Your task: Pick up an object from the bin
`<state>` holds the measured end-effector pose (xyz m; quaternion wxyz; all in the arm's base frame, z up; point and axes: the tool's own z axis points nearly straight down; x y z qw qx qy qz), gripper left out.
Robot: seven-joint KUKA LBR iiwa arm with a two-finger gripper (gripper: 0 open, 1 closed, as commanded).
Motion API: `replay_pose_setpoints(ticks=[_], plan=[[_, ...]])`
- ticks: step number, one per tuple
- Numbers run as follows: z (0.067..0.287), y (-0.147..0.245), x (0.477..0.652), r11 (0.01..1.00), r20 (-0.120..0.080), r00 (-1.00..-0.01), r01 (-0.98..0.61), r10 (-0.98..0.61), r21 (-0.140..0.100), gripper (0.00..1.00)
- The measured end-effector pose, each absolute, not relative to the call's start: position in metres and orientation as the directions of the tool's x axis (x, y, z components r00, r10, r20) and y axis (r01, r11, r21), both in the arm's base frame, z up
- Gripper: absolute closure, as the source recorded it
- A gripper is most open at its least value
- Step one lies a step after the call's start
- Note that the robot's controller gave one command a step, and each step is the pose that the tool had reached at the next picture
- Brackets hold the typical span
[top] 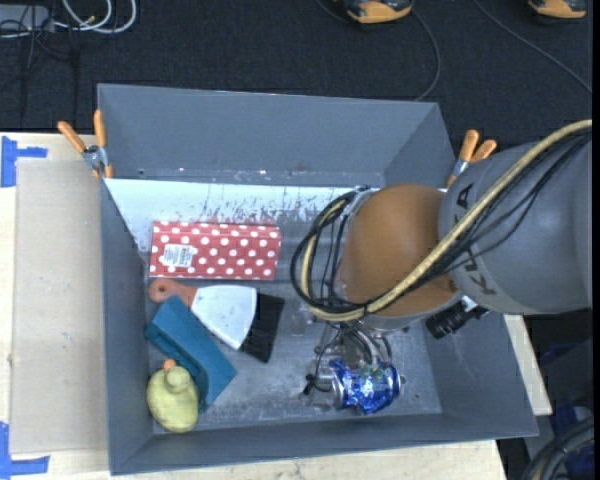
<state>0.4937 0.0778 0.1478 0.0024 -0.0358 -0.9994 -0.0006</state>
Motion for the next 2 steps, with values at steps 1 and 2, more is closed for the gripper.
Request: replay_pose_setpoints(ticks=[1, 2], plan=[[0.126, 0.045, 0.504, 0.999, 0.007, -0.999, 0.046, 0.046, -0.001, 0.00], [0.152, 0.010, 0.478, 1.000, 0.012, -1.000, -0.017, -0.017, 0.001, 0.00]])
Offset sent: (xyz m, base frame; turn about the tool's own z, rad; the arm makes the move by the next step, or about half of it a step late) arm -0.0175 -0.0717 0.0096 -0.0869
